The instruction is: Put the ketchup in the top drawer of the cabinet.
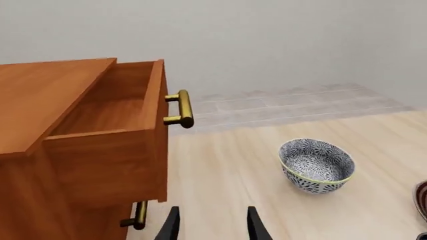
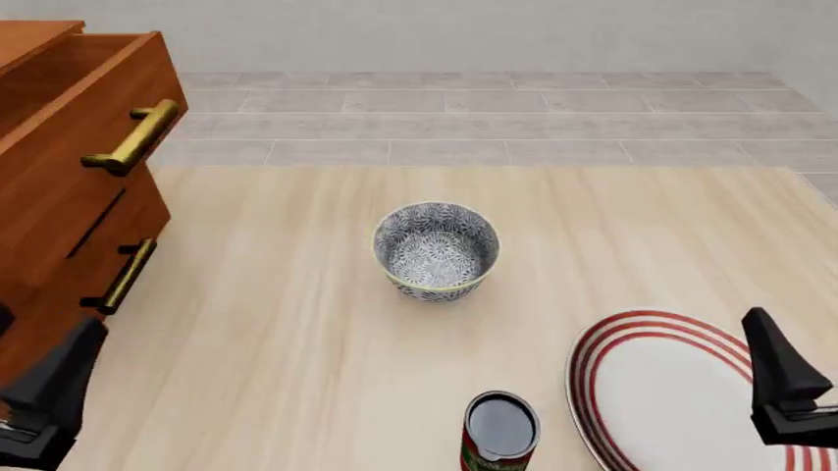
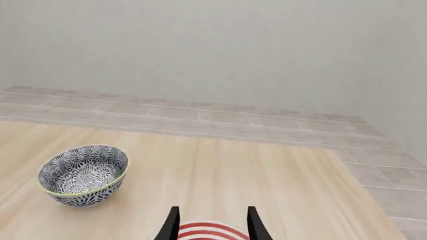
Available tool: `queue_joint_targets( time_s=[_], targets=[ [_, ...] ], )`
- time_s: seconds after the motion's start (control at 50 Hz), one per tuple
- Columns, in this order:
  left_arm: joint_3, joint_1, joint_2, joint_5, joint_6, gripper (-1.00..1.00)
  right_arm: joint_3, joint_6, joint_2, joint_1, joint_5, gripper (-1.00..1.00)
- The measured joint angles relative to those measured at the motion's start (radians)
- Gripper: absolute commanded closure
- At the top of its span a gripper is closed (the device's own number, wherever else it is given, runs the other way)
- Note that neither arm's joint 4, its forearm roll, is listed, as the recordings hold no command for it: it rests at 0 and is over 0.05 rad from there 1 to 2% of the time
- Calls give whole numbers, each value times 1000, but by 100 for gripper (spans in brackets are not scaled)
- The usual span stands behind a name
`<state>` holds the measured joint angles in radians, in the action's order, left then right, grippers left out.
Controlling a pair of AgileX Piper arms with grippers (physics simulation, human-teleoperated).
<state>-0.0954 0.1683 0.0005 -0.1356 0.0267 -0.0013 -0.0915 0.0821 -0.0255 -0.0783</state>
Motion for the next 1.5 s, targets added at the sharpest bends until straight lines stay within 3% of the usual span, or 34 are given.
queue_joint_targets(
  time_s=[0.24,0.38,0.72,1.0,1.5],
  targets=[
    [-89,216,42,-125,-45,-100,1,1,-44,-2,40,-100],
    [-150,343,130,-126,-84,-100,1,33,-63,9,48,-100],
    [-218,636,567,99,-41,-100,1,40,-78,37,41,-100],
    [-245,776,846,267,-23,-100,1,39,-81,98,36,-100],
    [-290,992,1209,470,1,-100,1,32,-82,202,49,-100]
  ],
)
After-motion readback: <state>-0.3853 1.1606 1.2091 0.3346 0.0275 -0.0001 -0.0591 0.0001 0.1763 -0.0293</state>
